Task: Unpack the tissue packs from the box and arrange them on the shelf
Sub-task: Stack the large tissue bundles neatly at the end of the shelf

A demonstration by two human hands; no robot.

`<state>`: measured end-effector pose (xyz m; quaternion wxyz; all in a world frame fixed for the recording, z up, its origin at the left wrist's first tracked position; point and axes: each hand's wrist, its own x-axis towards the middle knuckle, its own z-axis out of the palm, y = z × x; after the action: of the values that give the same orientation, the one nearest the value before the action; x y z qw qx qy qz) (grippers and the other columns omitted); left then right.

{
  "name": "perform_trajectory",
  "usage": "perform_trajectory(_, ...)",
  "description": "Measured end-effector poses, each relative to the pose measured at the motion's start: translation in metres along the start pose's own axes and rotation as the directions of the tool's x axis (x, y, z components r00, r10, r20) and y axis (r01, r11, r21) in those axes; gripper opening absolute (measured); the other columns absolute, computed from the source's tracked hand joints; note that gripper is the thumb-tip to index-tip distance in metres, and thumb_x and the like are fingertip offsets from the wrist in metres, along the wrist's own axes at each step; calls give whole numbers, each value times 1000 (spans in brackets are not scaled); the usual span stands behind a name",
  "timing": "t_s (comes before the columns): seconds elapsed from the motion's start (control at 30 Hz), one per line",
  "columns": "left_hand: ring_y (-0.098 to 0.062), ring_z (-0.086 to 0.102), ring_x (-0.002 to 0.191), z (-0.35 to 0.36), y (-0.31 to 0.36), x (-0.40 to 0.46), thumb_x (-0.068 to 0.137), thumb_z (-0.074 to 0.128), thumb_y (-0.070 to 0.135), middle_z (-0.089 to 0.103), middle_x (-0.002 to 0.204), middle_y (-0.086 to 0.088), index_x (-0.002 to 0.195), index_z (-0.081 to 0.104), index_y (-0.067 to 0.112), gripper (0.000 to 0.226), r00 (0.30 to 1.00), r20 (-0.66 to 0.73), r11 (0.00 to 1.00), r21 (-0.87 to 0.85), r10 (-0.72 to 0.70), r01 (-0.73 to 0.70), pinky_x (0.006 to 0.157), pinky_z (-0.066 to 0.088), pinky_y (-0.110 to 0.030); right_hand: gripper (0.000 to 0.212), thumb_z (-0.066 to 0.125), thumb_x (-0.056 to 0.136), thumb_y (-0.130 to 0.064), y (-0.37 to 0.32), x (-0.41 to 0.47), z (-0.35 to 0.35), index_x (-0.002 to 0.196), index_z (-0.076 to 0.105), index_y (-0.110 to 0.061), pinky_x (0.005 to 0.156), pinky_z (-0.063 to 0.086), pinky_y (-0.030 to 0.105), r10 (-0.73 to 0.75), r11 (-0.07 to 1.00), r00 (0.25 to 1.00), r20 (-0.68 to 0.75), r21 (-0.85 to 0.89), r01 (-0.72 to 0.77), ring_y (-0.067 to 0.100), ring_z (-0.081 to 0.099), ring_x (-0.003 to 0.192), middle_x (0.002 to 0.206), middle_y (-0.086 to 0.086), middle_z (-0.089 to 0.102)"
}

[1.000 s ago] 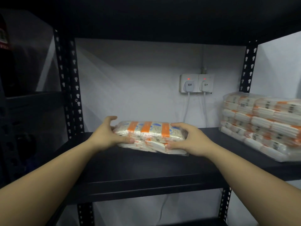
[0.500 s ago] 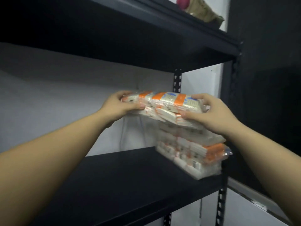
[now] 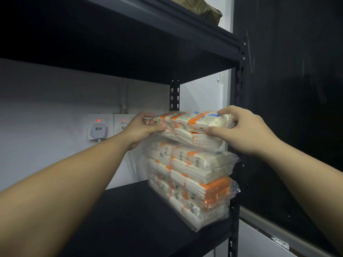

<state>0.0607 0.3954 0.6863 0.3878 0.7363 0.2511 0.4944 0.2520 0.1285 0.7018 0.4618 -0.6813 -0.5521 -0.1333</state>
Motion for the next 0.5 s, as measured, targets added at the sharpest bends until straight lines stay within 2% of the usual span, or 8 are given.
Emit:
perform_trajectory(0.17, -18, 65, 115, 6, -10, 12, 77, 90, 24, 62, 127, -6, 132, 61, 18, 62, 992, 118, 998, 41, -50, 46, 108, 52, -40, 62, 73, 68, -79, 3, 0, 2, 113, 64, -38, 83, 56, 40, 34, 998, 999, 5, -47, -33, 19, 63, 97, 95, -16, 60)
perform_trajectory(0.27, -19, 64, 119, 3, -17, 12, 64, 94, 37, 62, 130, -4, 126, 66, 24, 69, 985, 152, 995, 63, -87, 78, 111, 50, -42, 65, 69, 67, -84, 7, -3, 8, 113, 62, -39, 81, 59, 43, 36, 996, 998, 42, -83, -32, 18, 62, 98, 100, -14, 61)
perform_trajectory(0.37, -20, 59, 126, 2, -25, 11, 51, 96, 55, 63, 132, 0, 122, 69, 33, 78, 986, 141, 995, 71, -86, 77, 113, 47, -43, 67, 64, 69, -87, 12, -8, 12, 118, 58, -42, 83, 54, 38, 18, 991, 998, 56, -133, -10, 16, 57, 100, 110, -9, 58)
perform_trajectory(0.5, -16, 53, 131, 3, -25, 7, 70, 86, 49, 62, 131, 9, 120, 67, 39, 54, 985, 147, 993, 88, -92, 79, 107, 42, -33, 82, 49, 66, -96, 14, -12, 12, 132, 51, -47, 81, 53, 40, 6, 965, 997, 78, -260, 14, 16, 52, 99, 117, -7, 53)
